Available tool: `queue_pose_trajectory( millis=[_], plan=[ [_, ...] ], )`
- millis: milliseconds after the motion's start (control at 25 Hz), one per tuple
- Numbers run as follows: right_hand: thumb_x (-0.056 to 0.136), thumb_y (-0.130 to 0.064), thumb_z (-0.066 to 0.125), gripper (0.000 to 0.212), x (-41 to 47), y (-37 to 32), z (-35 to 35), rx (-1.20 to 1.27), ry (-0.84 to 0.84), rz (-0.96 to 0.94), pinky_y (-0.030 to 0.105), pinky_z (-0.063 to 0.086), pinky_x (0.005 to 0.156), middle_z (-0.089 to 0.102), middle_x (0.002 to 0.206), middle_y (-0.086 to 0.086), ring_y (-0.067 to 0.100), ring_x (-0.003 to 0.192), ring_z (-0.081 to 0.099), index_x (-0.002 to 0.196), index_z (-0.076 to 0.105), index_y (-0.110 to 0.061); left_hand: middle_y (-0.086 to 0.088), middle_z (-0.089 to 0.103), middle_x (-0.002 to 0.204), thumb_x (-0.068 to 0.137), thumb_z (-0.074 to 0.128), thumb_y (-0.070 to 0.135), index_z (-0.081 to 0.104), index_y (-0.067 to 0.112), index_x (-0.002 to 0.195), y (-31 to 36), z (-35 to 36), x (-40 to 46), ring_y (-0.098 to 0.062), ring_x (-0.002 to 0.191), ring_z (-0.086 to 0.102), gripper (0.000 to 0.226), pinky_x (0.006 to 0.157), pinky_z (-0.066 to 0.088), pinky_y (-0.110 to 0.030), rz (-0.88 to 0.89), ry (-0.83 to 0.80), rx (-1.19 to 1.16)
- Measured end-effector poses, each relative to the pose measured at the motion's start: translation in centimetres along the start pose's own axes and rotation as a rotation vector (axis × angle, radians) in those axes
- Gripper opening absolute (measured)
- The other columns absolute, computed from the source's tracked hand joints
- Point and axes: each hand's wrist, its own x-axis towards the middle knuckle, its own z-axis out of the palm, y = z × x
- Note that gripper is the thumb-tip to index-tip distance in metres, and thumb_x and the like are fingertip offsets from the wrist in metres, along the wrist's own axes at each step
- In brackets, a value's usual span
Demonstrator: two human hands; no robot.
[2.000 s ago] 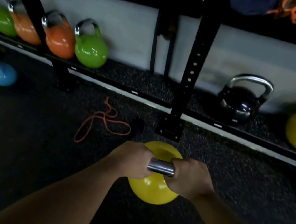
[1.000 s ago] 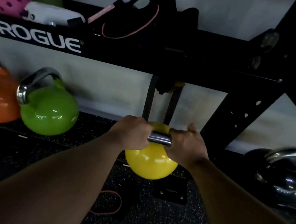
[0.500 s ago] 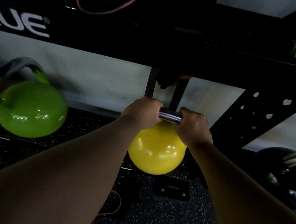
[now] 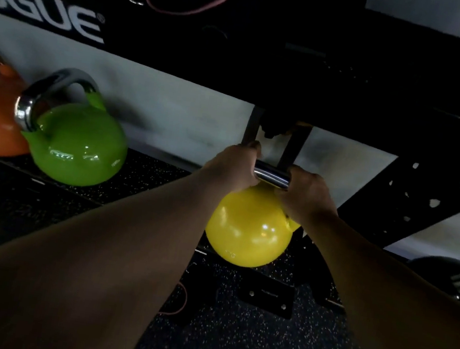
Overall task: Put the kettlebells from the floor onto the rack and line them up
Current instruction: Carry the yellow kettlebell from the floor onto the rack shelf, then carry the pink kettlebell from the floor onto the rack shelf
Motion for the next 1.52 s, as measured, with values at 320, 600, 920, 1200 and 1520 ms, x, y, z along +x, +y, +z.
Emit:
queue_pose_trajectory(
  millis=[320, 600, 920, 1200, 1520],
  plan=[
    [0.073, -0.039, 0.055, 0.056, -1.1, -8.6, 0.2, -0.368, 0.116, -0.7, 0.045, 0.034, 0.096, 0.054, 0.115, 0.003, 0.031, 0.113, 0.045, 0.128, 0.052, -0.025, -0.004, 0.058, 0.121, 0.08, 0.071, 0.025, 0.053, 0.021, 0.123, -8.3, -3.4, -11.4, -0.025, 0.113, 0.056, 0.046, 0.095, 0.046, -0.045, -0.181, 0.163, 0.027],
    [0.083, -0.034, 0.058, 0.029, -13.9, -26.2, 13.7, -0.305, -0.26, -1.126, 0.044, 0.042, 0.083, 0.058, 0.103, 0.003, 0.03, 0.098, 0.051, 0.109, 0.057, -0.021, 0.002, 0.06, 0.12, 0.076, 0.065, 0.031, 0.06, 0.028, 0.109, -17.4, -4.8, -36.5, -0.023, 0.115, 0.053, 0.034, 0.093, 0.041, -0.038, -0.56, 0.282, 0.103],
    [0.089, -0.037, 0.056, 0.017, -46.1, -40.4, 28.6, -0.207, -0.633, -1.555, 0.039, 0.045, 0.08, 0.055, 0.093, -0.01, 0.015, 0.087, 0.053, 0.105, 0.053, -0.032, 0.009, 0.056, 0.119, 0.082, 0.068, 0.034, 0.054, 0.037, 0.108, -16.7, 5.9, -82.3, -0.017, 0.116, 0.051, 0.029, 0.097, 0.041, -0.039, -1.169, 0.318, 0.065],
    [0.089, -0.039, 0.055, 0.016, -79.0, -42.8, 32.8, -0.251, -0.858, -1.873, 0.04, 0.046, 0.081, 0.052, 0.088, -0.012, 0.015, 0.085, 0.053, 0.103, 0.051, -0.033, 0.007, 0.057, 0.118, 0.081, 0.06, 0.037, 0.053, 0.035, 0.108, -0.2, 17.4, -112.2, -0.017, 0.113, 0.052, 0.028, 0.098, 0.042, -0.042, -1.599, 0.436, -0.078],
    [0.091, -0.039, 0.055, 0.017, -109.5, -39.8, 31.6, -0.241, -1.011, -2.133, 0.035, 0.045, 0.079, 0.054, 0.089, -0.011, 0.013, 0.082, 0.051, 0.105, 0.053, -0.03, 0.002, 0.056, 0.119, 0.078, 0.061, 0.031, 0.054, 0.028, 0.112, 16.5, 25.0, -135.5, -0.023, 0.112, 0.051, 0.035, 0.096, 0.039, -0.042, -1.955, 0.429, -0.192]
  ],
)
